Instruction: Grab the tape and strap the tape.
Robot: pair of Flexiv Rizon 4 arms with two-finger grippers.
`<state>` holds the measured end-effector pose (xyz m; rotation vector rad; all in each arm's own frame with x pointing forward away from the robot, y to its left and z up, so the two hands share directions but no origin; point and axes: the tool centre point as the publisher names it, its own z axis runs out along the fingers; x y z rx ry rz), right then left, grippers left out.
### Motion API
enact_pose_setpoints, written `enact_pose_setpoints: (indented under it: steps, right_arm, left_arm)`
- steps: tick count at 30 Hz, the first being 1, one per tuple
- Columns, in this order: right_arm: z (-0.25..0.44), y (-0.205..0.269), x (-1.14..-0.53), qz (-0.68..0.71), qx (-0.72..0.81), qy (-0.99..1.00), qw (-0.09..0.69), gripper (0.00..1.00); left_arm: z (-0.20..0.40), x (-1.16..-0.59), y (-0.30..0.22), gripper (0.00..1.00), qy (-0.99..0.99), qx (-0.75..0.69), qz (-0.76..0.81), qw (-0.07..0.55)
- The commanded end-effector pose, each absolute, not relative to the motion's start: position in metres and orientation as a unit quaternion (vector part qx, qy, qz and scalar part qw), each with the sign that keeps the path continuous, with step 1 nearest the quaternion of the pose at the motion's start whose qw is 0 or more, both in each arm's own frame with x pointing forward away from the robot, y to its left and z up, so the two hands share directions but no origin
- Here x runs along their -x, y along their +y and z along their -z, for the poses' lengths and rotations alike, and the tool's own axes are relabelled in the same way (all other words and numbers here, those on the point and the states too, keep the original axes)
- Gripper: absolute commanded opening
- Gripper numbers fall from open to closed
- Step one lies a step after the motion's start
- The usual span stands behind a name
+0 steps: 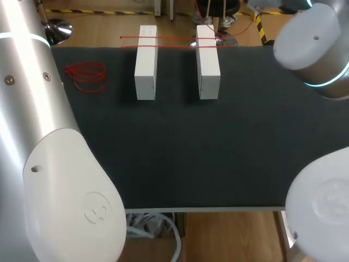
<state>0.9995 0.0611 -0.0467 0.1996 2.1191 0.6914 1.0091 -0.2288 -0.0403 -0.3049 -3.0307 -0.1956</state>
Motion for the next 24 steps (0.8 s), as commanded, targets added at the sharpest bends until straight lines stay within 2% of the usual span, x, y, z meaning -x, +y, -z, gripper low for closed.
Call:
enact_pose_setpoints:
  steps: [1,24]
  right_arm:
    - [0.046,0.064,-1.001,-0.076,-0.152,0.898,0.406,0.00]
    - [0.040,0.073,-1.002,-0.014,-0.137,0.883,0.449,0.00]
  left_arm:
    - [0.039,-1.011,-0.231,0.00,-0.992,0.099,0.067,0.047]
    - [0.039,-1.011,-0.231,0.00,-0.992,0.099,0.067,0.047]
